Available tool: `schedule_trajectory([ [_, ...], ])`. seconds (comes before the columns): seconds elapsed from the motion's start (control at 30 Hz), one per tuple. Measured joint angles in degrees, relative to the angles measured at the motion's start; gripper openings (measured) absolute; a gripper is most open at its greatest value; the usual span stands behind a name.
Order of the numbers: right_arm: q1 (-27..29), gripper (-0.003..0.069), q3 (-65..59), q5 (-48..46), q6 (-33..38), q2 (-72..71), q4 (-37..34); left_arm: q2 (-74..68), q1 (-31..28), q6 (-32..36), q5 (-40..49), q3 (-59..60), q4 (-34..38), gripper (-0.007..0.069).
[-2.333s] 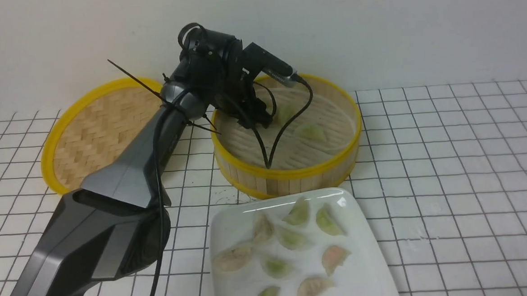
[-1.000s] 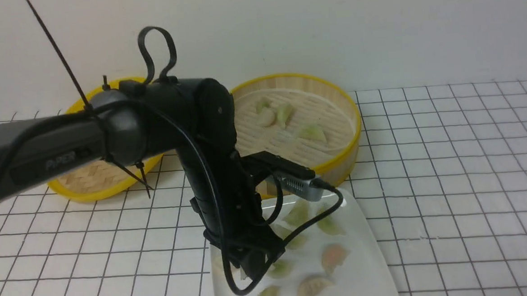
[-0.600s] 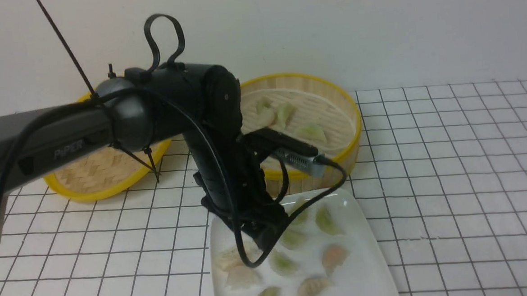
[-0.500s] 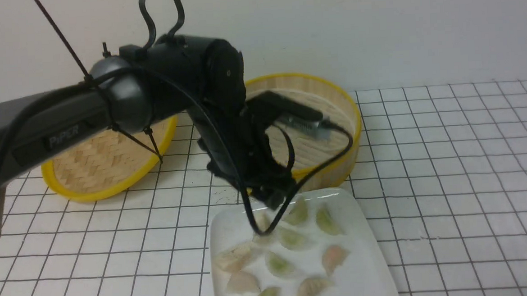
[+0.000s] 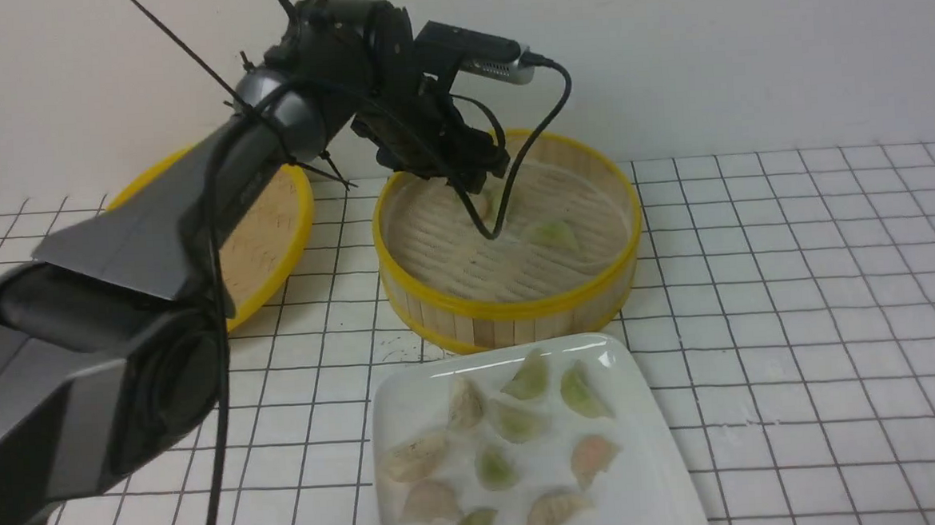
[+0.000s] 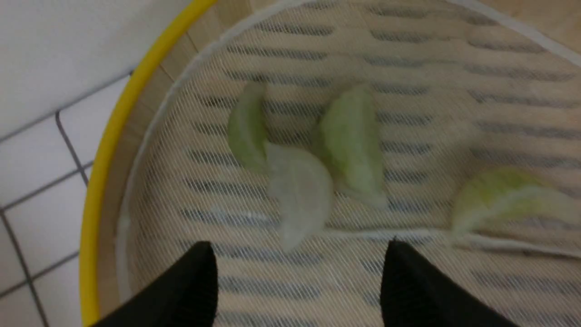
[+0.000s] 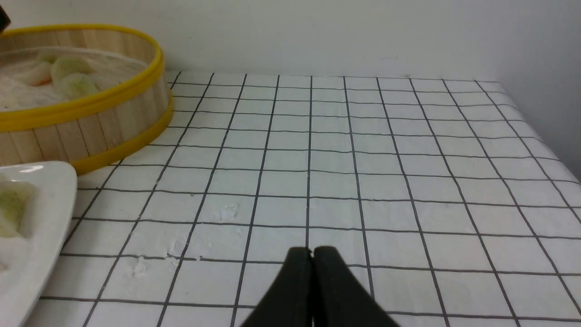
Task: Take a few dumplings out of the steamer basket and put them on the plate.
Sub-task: Use the left arm to grab a dumpling from the steamer
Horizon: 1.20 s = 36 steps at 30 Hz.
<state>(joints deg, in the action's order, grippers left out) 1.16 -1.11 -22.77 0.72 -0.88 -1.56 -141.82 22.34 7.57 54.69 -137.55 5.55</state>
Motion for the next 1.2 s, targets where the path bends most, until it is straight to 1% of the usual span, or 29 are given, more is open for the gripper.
schedule_trajectory([
  [0.07,0.0,-0.0013,0.0,0.0,0.0,0.0,0.0,-3.6,-0.1,0.8,0.0,-4.1,0.1,0.0435],
  [0.17,0.0,-0.0013,0.0,0.0,0.0,0.0,0.0,-6.1,-0.1,1.7,-0.3,-6.1,0.3,0.0435],
  [0.43,0.0,-0.0013,0.0,0.0,0.0,0.0,0.0,-9.4,-0.1,2.2,-2.6,-6.4,-0.4,0.0434],
  [0.53,0.0,-0.0013,0.0,0.0,0.0,0.0,0.0,-10.0,-0.1,2.6,-2.9,-6.6,-0.7,0.0412],
  [0.57,0.0,-0.0013,0.0,0.0,0.0,0.0,0.0,-10.3,-0.1,2.6,-3.0,-6.7,-0.8,0.0361],
  [0.6,0.0,-0.0013,0.0,0.0,0.0,0.0,0.0,-10.3,-0.1,2.6,-3.0,-6.8,-0.6,0.0335],
  [0.67,0.0,-0.0013,0.0,0.0,0.0,0.0,0.0,-10.3,0.0,2.7,-2.7,-7.0,-0.4,0.0216],
  [0.7,0.0,-0.0013,0.0,0.0,0.0,0.0,0.0,-10.3,0.0,2.7,-2.6,-7.0,-0.4,0.0196],
  [0.73,0.0,-0.0013,0.0,0.0,0.0,0.0,0.0,-10.3,0.0,2.7,-2.1,-7.4,-0.4,0.0187],
  [0.77,0.0,-0.0013,0.0,0.0,0.0,0.0,0.0,-10.3,0.0,2.7,-1.1,-7.9,-0.6,0.0194],
  [0.87,0.0,-0.0013,0.0,0.0,0.0,0.0,0.0,-9.6,0.0,2.8,5.3,-10.2,-1.4,0.0194],
  [0.9,0.0,-0.0013,0.0,0.0,0.0,0.0,0.0,-9.6,0.0,2.8,5.3,-10.4,-1.4,0.0194],
  [0.93,0.0,-0.0013,0.0,0.0,0.0,0.0,0.0,-8.2,0.0,2.8,11.2,-13.0,-1.5,0.0194],
  [1.0,0.0,-0.0013,0.0,0.0,0.0,0.0,0.0,-6.2,0.0,2.7,14.9,-16.4,-1.6,0.0194],
  [1.1,0.0,-0.0013,0.0,0.1,0.0,0.0,0.0,-1.4,0.0,2.2,16.3,-19.3,-1.6,0.0194],
  [1.2,0.0,-0.0013,0.0,0.1,0.0,0.0,0.0,3.2,0.0,0.7,16.7,-19.5,-0.8,0.0194],
])
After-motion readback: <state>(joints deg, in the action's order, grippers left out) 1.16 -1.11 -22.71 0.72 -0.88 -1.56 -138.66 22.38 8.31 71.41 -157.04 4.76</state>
